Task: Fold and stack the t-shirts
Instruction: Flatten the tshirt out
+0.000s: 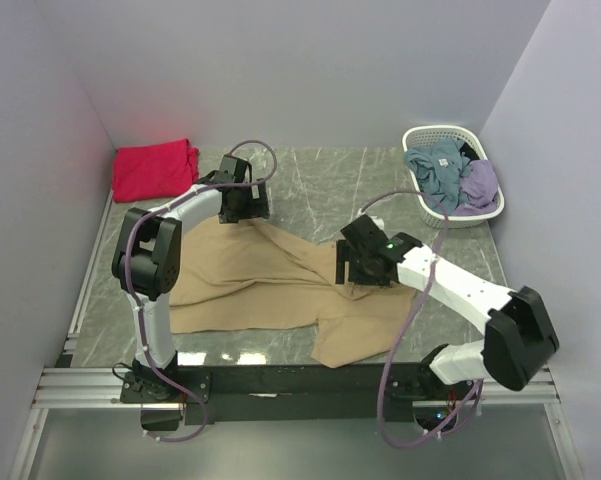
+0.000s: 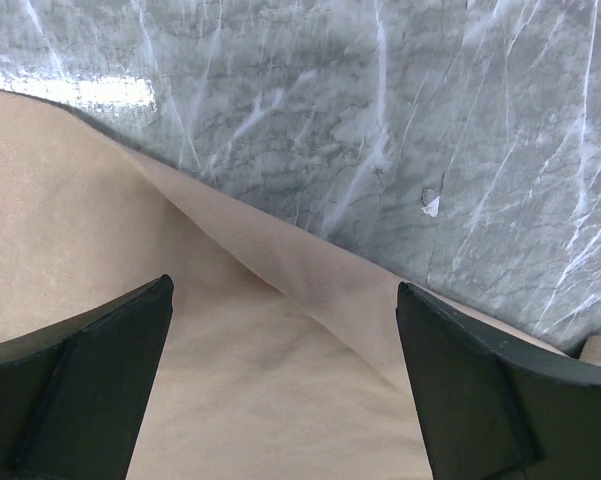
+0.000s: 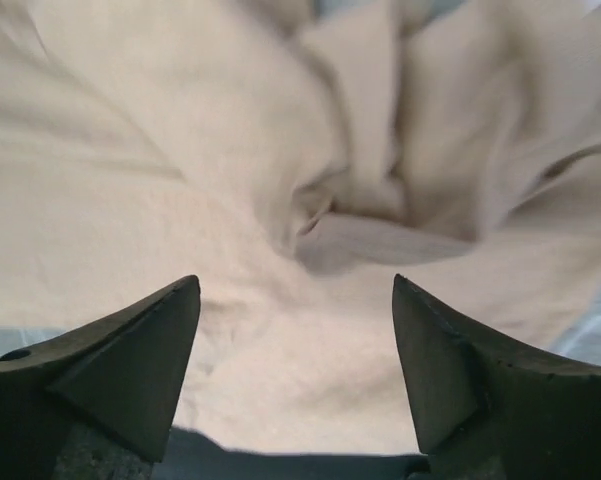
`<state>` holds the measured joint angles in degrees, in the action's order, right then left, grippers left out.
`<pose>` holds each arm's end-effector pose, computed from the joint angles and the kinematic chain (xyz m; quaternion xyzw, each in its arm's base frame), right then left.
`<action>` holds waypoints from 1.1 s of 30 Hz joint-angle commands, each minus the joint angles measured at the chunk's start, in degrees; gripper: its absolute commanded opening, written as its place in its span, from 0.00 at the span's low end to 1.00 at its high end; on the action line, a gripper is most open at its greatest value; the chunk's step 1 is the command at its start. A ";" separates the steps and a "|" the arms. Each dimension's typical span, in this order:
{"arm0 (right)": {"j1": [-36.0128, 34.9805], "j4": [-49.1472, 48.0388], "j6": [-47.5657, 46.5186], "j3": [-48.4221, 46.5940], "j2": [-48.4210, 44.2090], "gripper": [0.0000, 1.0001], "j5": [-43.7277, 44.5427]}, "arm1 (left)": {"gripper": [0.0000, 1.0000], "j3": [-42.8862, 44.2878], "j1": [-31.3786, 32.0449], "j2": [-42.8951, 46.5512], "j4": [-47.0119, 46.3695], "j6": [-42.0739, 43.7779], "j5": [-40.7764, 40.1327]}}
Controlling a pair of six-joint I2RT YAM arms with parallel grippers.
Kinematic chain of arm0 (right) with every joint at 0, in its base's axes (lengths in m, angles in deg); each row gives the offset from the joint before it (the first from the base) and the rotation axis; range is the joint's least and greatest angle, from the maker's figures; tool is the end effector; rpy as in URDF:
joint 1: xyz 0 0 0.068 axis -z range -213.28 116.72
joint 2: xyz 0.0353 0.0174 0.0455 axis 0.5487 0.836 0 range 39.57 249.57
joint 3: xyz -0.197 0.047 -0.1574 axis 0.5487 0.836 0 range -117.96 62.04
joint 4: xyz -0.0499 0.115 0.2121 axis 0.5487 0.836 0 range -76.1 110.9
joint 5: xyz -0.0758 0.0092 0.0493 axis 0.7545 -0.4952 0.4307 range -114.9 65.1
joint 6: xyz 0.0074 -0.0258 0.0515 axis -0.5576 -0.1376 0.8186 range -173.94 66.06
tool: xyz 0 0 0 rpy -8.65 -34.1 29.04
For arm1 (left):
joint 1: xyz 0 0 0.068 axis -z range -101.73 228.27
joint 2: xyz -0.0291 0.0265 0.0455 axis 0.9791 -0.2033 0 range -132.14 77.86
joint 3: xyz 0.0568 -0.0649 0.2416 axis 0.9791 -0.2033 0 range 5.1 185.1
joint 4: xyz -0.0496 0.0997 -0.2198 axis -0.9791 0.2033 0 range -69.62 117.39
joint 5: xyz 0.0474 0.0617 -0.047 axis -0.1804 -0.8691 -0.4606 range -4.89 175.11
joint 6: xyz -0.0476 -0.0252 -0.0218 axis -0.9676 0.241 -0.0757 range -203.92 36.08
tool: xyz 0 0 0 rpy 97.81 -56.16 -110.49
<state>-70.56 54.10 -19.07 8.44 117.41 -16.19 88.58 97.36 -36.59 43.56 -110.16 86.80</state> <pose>0.2034 0.1469 0.2120 -0.0037 0.9726 0.0701 0.2219 0.3938 -0.1375 0.1784 -0.0548 0.9498 -0.1315 0.2786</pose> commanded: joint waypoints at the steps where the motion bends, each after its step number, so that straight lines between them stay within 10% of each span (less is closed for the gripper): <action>1: 3.34 -2.58 -1.20 -4.57 -0.77 0.86 8.96 | 0.99 0.28 -0.20 3.45 -1.21 -0.48 0.15; 20: 14.16 -14.19 -8.86 -4.84 14.26 0.61 -5.98 | 0.99 0.19 -0.20 2.48 -0.42 0.05 -0.38; 27: 15.04 -15.07 -9.30 -5.11 15.23 0.13 -8.53 | 0.99 0.72 -0.20 1.78 -0.07 0.13 -0.20; 33: 15.92 -16.30 -9.47 -5.28 13.39 0.00 -8.53 | 0.99 0.89 -0.20 1.51 0.20 0.14 -0.20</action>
<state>-55.54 40.09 -28.09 4.35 132.45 -24.40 88.56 97.36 -35.96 43.83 -110.14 86.78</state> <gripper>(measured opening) 0.011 0.995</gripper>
